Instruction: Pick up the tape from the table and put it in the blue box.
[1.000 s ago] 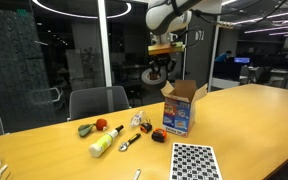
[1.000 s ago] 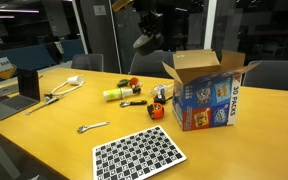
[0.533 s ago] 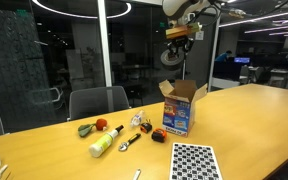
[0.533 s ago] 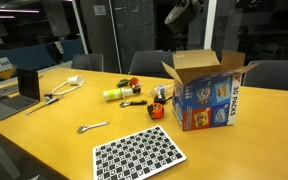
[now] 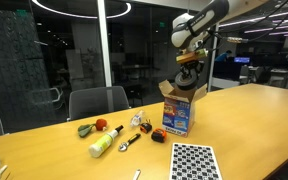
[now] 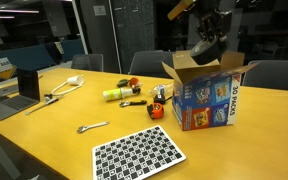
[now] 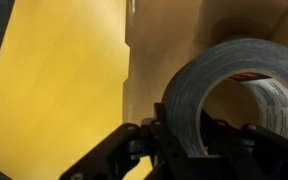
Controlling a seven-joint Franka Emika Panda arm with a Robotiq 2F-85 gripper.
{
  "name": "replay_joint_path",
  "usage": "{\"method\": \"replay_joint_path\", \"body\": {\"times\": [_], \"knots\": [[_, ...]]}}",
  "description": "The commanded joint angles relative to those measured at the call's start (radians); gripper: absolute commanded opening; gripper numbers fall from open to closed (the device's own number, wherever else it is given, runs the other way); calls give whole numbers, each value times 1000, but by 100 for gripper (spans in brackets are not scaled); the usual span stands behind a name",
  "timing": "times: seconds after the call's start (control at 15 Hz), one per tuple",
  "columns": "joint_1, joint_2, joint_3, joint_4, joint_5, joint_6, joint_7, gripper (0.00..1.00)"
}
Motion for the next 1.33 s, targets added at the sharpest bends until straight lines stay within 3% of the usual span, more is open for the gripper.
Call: {"method": "replay_joint_path", "body": {"times": [0.0,0.27,0.4,0.73,0.93,1.27], "knots": [[-5,59,-19,17,25,27,18,14],[-5,104,-30,24,42,20,15,14],[-7,113,-30,31,56,5,10,59],[-4,114,-30,37,86,0,6,96],[3,99,-28,47,90,-26,1,100],[48,-59,15,29,88,-78,-84,100]]}}
